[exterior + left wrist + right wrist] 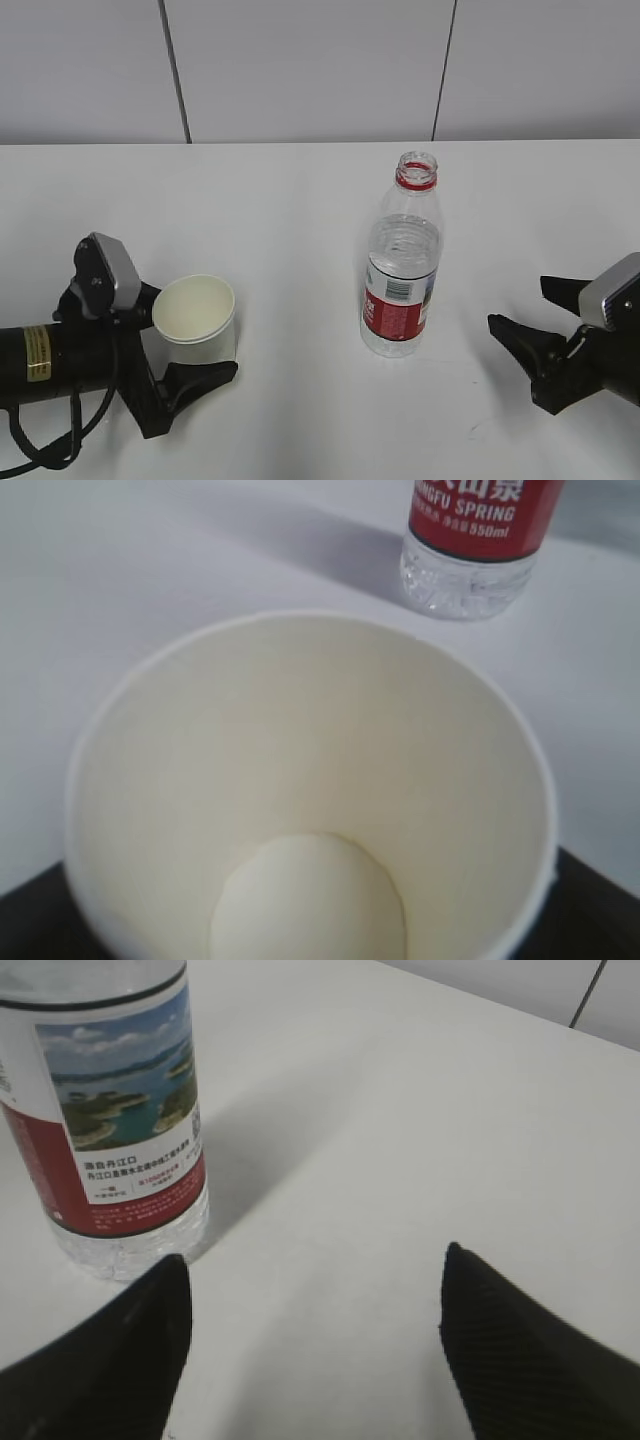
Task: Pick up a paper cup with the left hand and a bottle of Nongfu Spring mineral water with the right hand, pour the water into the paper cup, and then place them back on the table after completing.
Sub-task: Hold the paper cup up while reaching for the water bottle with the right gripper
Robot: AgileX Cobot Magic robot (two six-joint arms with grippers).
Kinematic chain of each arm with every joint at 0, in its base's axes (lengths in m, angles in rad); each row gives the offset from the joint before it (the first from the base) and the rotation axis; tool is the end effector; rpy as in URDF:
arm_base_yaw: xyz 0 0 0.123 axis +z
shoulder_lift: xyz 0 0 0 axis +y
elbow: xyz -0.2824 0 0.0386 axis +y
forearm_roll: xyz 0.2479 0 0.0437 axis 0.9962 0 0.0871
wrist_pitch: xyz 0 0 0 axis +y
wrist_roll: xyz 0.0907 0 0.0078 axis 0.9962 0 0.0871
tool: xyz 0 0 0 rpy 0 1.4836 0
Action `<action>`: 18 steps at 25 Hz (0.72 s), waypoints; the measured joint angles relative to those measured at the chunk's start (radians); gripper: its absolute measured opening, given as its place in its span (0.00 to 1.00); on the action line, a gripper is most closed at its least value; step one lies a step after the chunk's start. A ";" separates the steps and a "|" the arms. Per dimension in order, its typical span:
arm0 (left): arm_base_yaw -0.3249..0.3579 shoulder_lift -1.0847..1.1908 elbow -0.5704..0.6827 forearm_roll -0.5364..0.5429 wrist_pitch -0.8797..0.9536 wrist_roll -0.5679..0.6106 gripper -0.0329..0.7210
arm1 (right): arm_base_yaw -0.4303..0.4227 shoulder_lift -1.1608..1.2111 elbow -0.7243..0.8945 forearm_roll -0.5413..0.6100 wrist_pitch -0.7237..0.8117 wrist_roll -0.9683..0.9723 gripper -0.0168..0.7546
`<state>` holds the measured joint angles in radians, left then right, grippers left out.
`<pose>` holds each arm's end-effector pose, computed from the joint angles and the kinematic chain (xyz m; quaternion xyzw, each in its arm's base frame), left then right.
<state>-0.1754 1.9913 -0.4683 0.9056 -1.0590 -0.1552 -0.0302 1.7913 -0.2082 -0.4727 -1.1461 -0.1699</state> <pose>0.2456 -0.1069 0.0818 0.3991 0.7397 -0.2755 0.4665 0.2175 0.0312 0.1097 -0.2565 0.7806 0.0632 0.5665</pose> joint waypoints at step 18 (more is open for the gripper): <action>0.000 0.000 0.000 0.000 0.012 0.000 0.62 | 0.000 0.000 -0.002 -0.034 0.000 0.018 0.76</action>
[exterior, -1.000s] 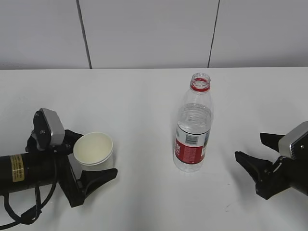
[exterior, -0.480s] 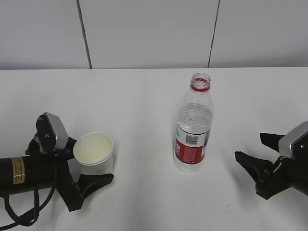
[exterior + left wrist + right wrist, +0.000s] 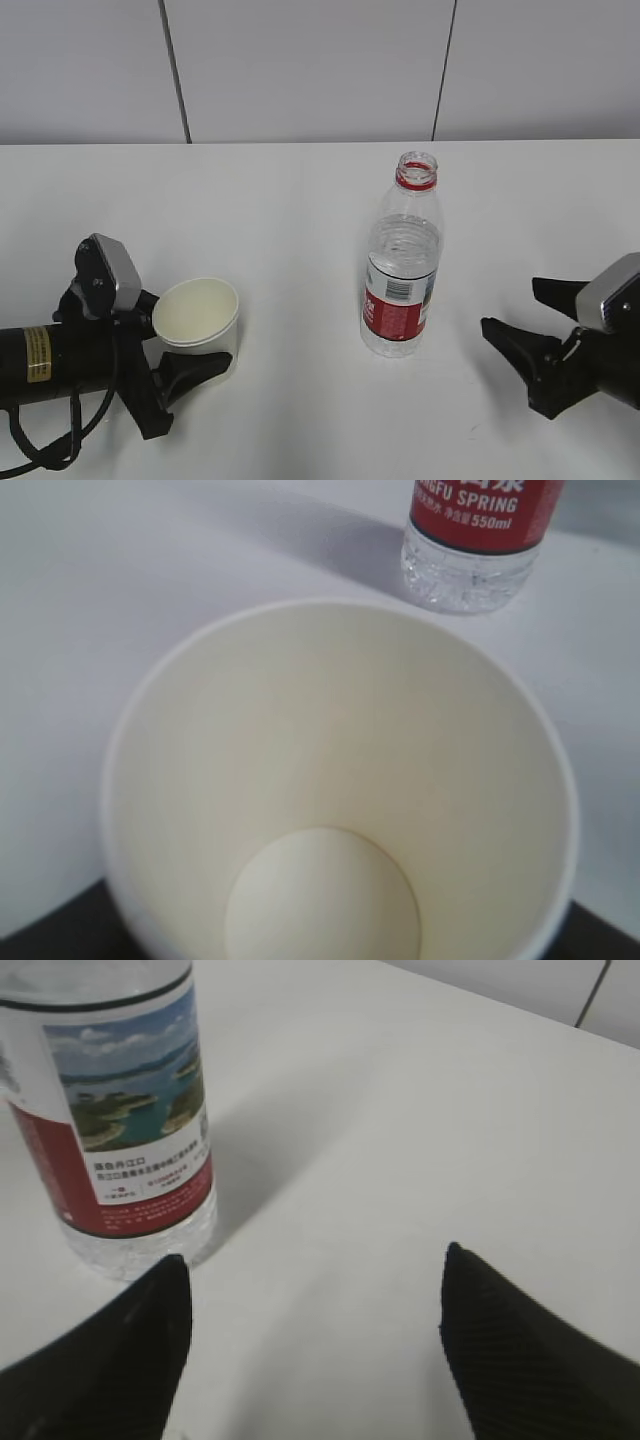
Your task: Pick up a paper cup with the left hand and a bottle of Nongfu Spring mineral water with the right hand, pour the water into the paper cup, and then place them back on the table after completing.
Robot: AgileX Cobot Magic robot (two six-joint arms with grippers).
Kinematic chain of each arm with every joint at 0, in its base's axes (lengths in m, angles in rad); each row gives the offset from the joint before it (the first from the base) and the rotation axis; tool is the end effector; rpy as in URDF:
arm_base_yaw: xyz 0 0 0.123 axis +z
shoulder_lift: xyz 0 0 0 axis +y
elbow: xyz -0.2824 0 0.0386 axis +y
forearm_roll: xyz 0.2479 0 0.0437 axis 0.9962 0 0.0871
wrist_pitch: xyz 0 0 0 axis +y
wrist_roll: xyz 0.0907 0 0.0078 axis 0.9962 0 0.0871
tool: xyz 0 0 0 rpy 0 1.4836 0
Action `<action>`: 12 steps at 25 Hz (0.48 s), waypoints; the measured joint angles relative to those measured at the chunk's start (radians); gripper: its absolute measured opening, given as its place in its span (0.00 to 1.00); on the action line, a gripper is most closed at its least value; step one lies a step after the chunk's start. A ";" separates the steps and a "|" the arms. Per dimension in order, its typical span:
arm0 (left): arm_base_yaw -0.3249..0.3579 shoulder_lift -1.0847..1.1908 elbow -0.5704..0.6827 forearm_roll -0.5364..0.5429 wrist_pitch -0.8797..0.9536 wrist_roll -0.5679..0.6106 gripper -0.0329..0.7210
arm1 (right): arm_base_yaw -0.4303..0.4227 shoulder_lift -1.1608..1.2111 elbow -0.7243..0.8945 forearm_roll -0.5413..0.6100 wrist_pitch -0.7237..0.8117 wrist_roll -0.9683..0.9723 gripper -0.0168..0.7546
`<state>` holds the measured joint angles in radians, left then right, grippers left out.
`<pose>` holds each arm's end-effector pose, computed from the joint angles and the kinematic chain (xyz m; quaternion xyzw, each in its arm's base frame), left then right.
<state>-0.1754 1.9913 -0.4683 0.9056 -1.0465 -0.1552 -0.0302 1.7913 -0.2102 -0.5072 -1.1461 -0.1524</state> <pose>0.2455 -0.1064 0.0808 0.4004 0.7428 -0.2723 0.4623 0.2168 0.0337 0.1098 -0.2639 0.7779 0.0766 0.5651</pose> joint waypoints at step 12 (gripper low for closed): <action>0.000 0.000 0.000 0.001 -0.007 0.000 0.57 | 0.000 0.130 -0.162 -0.265 -0.002 0.177 0.77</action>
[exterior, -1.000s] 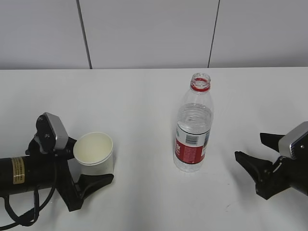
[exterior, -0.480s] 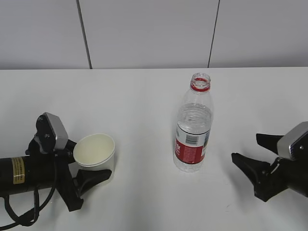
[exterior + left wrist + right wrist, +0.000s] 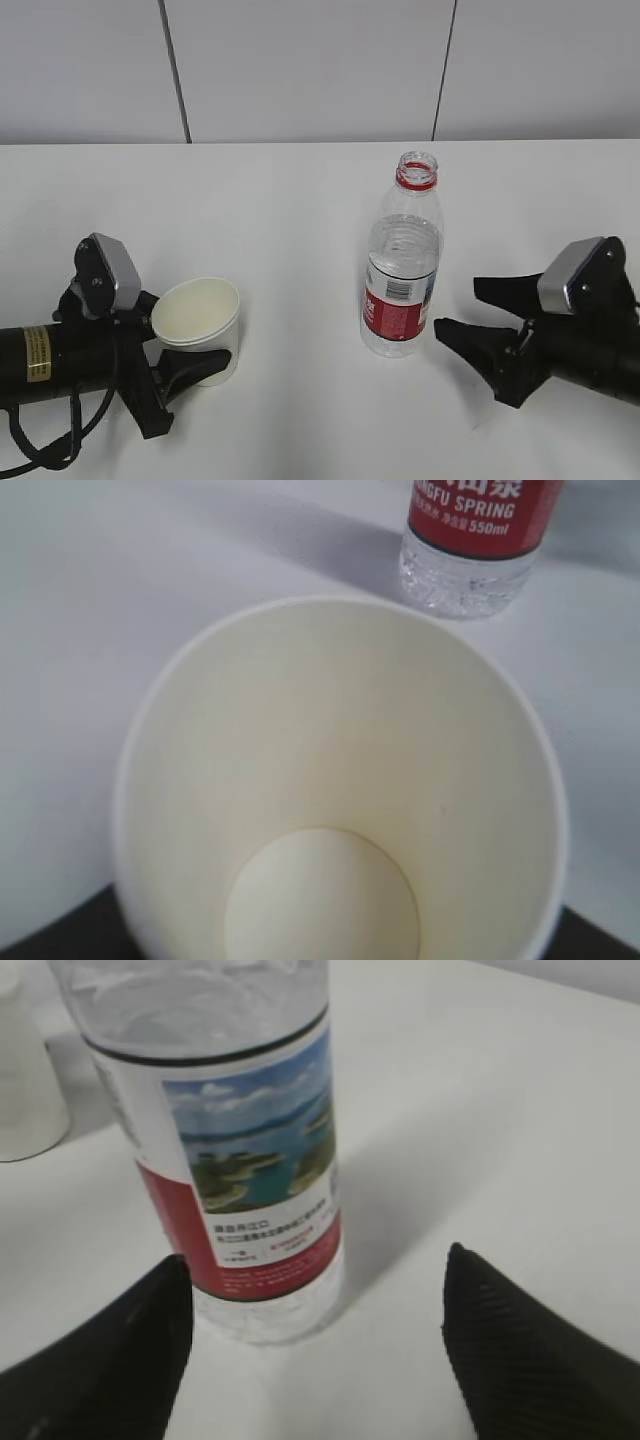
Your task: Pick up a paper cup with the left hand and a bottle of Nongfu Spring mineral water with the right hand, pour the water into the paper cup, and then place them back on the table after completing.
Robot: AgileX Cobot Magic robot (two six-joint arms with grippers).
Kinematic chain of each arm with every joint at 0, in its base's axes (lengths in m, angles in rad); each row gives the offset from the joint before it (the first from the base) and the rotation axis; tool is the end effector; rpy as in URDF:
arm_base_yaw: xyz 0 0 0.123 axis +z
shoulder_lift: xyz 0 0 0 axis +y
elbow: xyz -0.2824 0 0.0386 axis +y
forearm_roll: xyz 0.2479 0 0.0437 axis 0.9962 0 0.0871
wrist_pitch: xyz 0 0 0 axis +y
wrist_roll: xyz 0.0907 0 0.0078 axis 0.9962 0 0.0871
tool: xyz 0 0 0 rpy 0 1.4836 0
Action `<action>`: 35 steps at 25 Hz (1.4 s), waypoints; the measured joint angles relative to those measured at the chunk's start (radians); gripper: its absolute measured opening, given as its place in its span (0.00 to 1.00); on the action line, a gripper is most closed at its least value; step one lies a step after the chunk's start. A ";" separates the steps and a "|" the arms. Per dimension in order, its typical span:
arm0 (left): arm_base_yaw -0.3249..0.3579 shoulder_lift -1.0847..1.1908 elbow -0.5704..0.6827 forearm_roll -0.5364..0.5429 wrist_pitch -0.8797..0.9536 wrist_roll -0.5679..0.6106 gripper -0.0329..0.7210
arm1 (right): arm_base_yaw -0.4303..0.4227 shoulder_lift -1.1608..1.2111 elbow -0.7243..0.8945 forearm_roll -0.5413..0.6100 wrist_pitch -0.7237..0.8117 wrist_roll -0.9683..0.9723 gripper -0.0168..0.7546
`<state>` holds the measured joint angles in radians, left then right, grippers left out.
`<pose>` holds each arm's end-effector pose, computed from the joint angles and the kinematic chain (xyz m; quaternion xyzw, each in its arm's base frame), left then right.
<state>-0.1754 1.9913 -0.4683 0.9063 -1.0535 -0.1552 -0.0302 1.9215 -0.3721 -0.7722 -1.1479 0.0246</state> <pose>0.2455 -0.1067 0.0814 0.3999 0.7409 -0.2742 0.4646 0.2470 0.0504 0.0972 -0.3062 0.7582 0.1855 0.5450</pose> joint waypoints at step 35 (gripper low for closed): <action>0.000 0.000 0.000 0.000 -0.061 0.000 0.57 | 0.100 0.187 -0.326 -0.231 0.002 0.066 0.76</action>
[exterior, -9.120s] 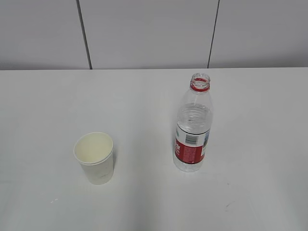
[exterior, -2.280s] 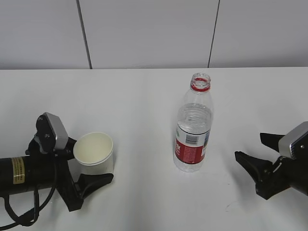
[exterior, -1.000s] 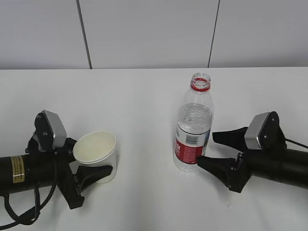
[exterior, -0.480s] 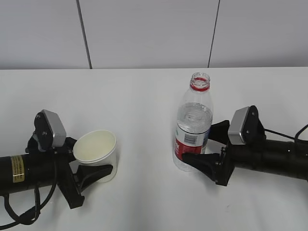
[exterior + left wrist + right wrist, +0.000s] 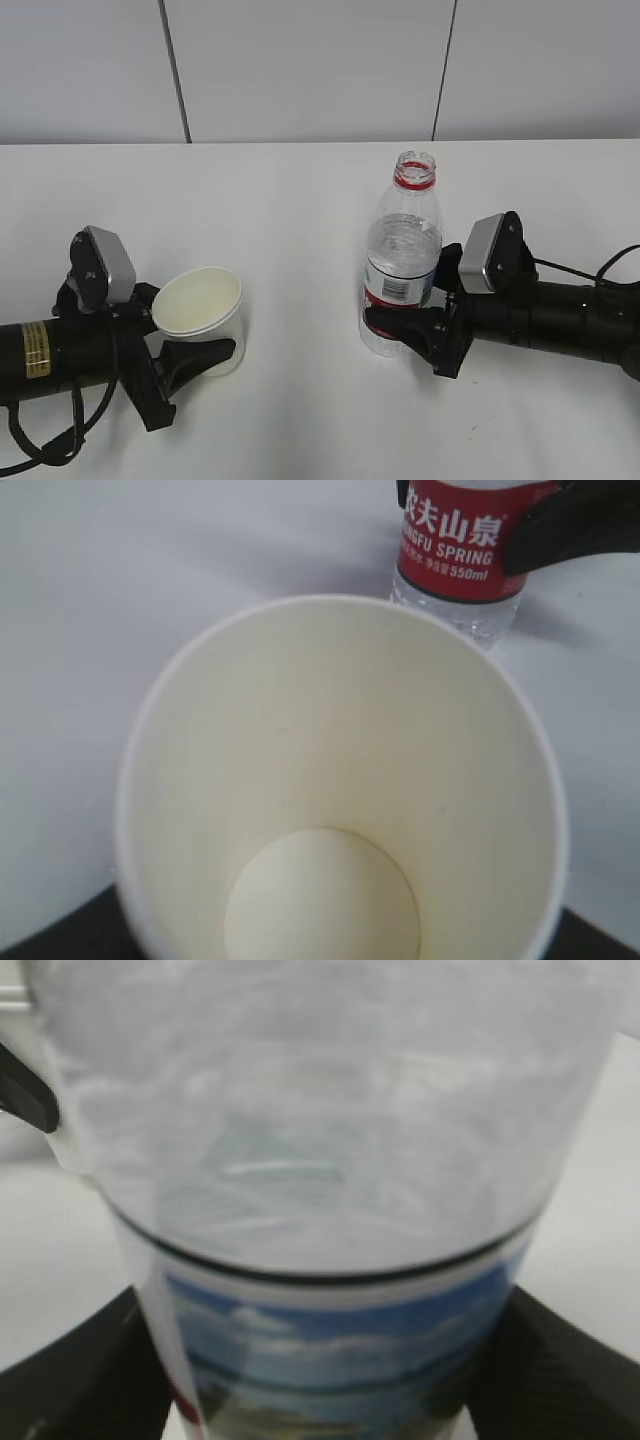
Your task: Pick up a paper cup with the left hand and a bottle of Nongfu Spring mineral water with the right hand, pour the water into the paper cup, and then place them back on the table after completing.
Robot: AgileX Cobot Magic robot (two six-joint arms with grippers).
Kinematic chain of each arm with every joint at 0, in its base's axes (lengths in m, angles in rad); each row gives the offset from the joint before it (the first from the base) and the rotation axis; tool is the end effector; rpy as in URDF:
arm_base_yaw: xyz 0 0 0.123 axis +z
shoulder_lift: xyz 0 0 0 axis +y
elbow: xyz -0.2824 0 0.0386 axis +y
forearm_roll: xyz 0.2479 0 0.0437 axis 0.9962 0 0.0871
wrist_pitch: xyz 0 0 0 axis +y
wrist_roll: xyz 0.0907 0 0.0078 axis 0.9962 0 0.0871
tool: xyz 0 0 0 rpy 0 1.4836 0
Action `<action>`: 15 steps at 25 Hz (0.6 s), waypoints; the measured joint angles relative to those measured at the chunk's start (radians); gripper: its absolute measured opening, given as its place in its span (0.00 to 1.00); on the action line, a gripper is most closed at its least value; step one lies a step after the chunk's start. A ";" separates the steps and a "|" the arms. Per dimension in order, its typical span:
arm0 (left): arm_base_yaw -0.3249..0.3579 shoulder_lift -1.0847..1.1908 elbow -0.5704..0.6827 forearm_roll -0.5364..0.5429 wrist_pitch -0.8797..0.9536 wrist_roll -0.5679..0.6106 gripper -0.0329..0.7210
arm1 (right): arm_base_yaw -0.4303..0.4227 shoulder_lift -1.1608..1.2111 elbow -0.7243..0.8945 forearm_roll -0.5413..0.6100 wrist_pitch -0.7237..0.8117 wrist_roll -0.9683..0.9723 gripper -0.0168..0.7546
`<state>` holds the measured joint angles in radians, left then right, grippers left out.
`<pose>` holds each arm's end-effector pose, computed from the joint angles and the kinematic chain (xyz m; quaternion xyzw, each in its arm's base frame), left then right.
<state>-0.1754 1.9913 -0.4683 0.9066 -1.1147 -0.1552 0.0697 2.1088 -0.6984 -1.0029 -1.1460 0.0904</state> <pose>0.2461 -0.1089 0.0864 0.3938 0.7252 -0.2898 0.4848 0.3074 0.0915 0.0824 -0.4260 0.6769 0.2531 0.5443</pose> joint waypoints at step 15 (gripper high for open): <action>0.000 -0.014 -0.023 0.022 0.069 -0.175 0.54 | 0.002 0.002 0.000 0.047 -0.002 0.002 0.69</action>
<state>-0.1754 1.9771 -0.4915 0.9282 -1.0453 -0.3297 0.0712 2.1109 -0.6984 -0.9564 -1.1478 0.0921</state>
